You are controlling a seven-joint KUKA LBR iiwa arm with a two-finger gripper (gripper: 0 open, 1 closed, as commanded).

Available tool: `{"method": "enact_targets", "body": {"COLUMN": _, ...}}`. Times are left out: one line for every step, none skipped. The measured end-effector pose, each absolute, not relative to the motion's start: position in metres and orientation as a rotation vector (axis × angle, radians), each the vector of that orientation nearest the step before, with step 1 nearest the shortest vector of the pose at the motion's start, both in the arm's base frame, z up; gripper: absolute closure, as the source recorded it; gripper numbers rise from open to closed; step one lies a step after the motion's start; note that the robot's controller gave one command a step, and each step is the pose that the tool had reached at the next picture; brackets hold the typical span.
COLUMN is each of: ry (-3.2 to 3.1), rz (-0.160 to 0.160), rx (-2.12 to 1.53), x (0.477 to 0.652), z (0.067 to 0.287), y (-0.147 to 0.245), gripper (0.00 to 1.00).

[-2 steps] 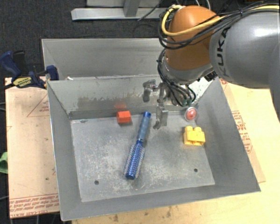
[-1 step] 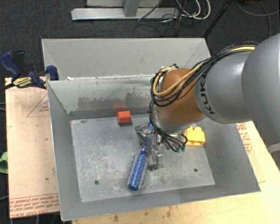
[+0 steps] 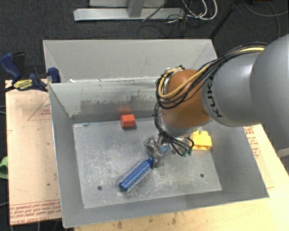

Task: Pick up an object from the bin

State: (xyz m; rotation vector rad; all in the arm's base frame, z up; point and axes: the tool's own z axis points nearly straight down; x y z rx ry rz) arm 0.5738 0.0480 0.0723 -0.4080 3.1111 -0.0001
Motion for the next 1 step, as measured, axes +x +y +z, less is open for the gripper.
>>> {"method": "enact_targets", "body": {"ry": 3.102, "rz": -0.001, "rx": -0.415, "x": 0.6005, "z": 0.2108, "y": 0.0318, "gripper": 1.00}}
